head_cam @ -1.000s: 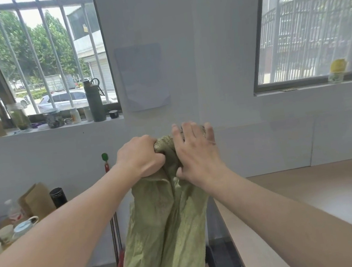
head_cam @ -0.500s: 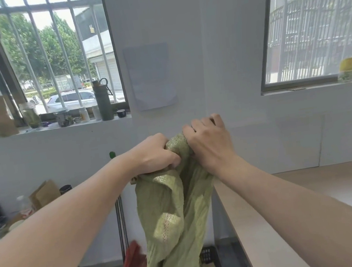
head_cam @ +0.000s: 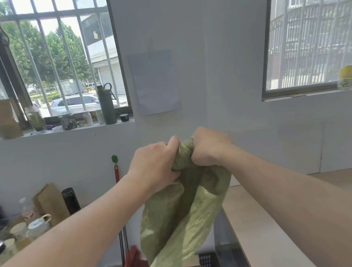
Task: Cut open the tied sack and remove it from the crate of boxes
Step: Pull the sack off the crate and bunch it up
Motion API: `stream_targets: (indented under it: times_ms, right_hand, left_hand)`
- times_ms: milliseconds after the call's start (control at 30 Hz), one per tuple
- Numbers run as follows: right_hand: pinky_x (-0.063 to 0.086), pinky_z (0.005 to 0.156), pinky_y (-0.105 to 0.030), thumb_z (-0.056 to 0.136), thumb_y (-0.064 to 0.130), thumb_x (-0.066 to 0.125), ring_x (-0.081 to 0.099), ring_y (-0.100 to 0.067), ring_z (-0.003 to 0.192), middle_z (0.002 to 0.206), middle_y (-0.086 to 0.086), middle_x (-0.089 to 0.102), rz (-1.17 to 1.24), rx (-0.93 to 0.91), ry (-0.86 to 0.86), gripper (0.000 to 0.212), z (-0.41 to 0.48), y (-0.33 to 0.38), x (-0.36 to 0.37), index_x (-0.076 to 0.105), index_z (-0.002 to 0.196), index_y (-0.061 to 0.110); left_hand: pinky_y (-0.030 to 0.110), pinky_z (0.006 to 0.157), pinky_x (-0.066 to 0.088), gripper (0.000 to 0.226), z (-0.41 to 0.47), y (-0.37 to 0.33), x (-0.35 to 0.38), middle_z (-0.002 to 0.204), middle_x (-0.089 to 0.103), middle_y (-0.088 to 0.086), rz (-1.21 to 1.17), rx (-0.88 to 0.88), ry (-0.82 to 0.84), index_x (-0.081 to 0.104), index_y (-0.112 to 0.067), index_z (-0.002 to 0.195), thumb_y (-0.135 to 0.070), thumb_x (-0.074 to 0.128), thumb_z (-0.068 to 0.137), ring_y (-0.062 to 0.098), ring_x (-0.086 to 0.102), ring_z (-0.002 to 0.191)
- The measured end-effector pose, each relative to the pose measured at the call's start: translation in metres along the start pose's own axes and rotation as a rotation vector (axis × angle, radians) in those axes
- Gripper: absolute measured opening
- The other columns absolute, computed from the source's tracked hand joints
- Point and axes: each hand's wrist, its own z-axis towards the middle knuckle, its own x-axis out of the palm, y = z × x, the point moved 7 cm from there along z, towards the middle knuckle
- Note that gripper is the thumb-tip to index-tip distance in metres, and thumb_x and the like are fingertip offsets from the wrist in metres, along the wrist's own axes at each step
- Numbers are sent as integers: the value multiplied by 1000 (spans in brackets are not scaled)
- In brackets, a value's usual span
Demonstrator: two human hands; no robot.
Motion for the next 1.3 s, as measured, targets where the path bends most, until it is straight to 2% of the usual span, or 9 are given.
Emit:
stream_targets:
  times_ms: [100, 200, 300, 433, 633, 833, 1033, 1167, 1300]
  right_hand:
    - [40, 65, -32, 75, 9, 62, 58, -27, 69, 73, -4, 60, -13, -54, 90, 10, -3, 4, 4, 55, 75, 16]
    - [42, 79, -37, 69, 16, 67, 63, -28, 81, 76, 1, 63, -35, -171, 98, 14, -6, 8, 9, 56, 76, 19]
    - [37, 94, -47, 69, 37, 71, 57, -26, 97, 99, 1, 59, -139, -285, 6, 33, -11, 12, 6, 58, 97, 26]
    - [36, 86, -44, 67, 61, 68, 55, -28, 100, 108, -4, 52, -396, -409, -201, 60, -21, 20, 0, 51, 109, 21]
    - [47, 85, -42, 60, 62, 77, 60, -28, 104, 117, -2, 59, -365, -485, -397, 91, -26, 24, -6, 47, 133, 17]
    - [32, 57, -32, 54, 48, 89, 63, -29, 74, 89, -1, 64, -401, -553, -551, 64, -28, 30, -18, 62, 102, 16]
    - [23, 53, -28, 46, 44, 93, 60, -28, 58, 70, 1, 63, -403, -525, -642, 57, -30, 27, -20, 56, 80, 18]
    - [31, 57, -32, 76, 30, 71, 66, -31, 82, 89, 0, 67, -373, -470, -446, 29, -24, 19, -14, 47, 89, 21]
    - [47, 65, -35, 76, 25, 62, 67, -30, 92, 96, 0, 66, -356, -338, -183, 19, -11, 9, -6, 54, 94, 25]
  left_hand:
    - [33, 53, 35, 37, -3, 1, 0, 76, 56, -4, 6, 1, 23, 40, -23, 102, -44, 61, 80, 28, 58, 68]
    - [33, 53, 32, 30, -4, 4, -1, 68, 46, -6, -16, -18, 51, 40, -25, 92, -41, 60, 76, 29, 51, 63]
    - [33, 55, 34, 20, -3, 12, 1, 68, 51, -6, -138, -93, 86, 46, -24, 82, -35, 60, 73, 28, 52, 66]
    - [34, 62, 46, 7, 3, 25, 4, 71, 63, -3, -342, -247, 152, 57, -22, 73, -29, 58, 72, 24, 60, 68]
    - [34, 58, 44, 15, 11, 44, 12, 60, 57, 4, -887, -464, 250, 52, -11, 59, -7, 58, 72, 25, 52, 59]
    - [25, 47, 33, 16, 5, 33, 14, 61, 35, 4, -1245, -476, 344, 39, -12, 55, -4, 51, 48, 19, 34, 52]
    - [23, 45, 23, 23, 4, 23, 13, 58, 24, 1, -1301, -379, 440, 32, -14, 54, -4, 47, 41, 19, 21, 51]
    - [30, 53, 40, 15, 2, 19, 7, 64, 46, 6, -1160, -319, 472, 51, -7, 74, -12, 60, 64, 19, 45, 55]
    - [36, 80, 59, 51, 3, 14, 5, 95, 71, -7, -898, -129, 379, 61, -20, 110, -41, 82, 69, 12, 68, 83]
